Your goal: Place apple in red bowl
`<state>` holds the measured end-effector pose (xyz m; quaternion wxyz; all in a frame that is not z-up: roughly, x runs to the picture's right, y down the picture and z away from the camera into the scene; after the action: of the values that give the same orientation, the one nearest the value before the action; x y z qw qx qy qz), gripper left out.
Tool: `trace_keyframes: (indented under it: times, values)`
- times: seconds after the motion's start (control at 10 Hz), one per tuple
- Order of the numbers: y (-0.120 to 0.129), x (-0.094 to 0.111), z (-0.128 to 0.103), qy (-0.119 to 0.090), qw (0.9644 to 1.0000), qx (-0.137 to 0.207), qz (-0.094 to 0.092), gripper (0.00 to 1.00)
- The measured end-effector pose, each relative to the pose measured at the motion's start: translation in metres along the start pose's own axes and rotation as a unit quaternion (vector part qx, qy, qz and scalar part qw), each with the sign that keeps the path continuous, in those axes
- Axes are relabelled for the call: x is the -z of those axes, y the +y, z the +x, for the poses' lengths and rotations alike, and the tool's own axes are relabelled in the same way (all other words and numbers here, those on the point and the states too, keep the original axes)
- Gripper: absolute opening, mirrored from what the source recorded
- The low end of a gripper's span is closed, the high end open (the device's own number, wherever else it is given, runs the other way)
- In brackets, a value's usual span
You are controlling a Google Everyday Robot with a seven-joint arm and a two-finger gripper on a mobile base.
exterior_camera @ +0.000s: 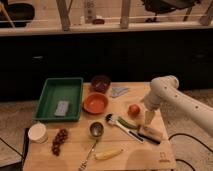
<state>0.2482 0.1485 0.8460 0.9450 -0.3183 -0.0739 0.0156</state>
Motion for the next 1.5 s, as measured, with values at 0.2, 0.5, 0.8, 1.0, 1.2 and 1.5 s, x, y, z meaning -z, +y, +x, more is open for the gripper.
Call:
trace_keyframes:
  times: [0.2, 0.5, 0.8, 1.0, 1.2, 1.5]
  values:
    - [-0.002, -0.006, 0.001, -0.001, 1.0000, 0.006, -0.003, 0.80]
    - [-0.004, -0.014, 0.002, -0.002, 0.9999, 0.013, -0.009, 0.80]
    - [-0.004, -0.020, 0.005, -0.003, 0.9998, 0.017, -0.013, 0.80]
    - [-0.004, -0.023, 0.005, -0.003, 0.9996, 0.022, -0.016, 0.80]
    - [-0.004, -0.026, 0.007, -0.004, 0.9995, 0.026, -0.019, 0.80]
    - [-0.004, -0.031, 0.009, -0.004, 0.9990, 0.038, -0.025, 0.80]
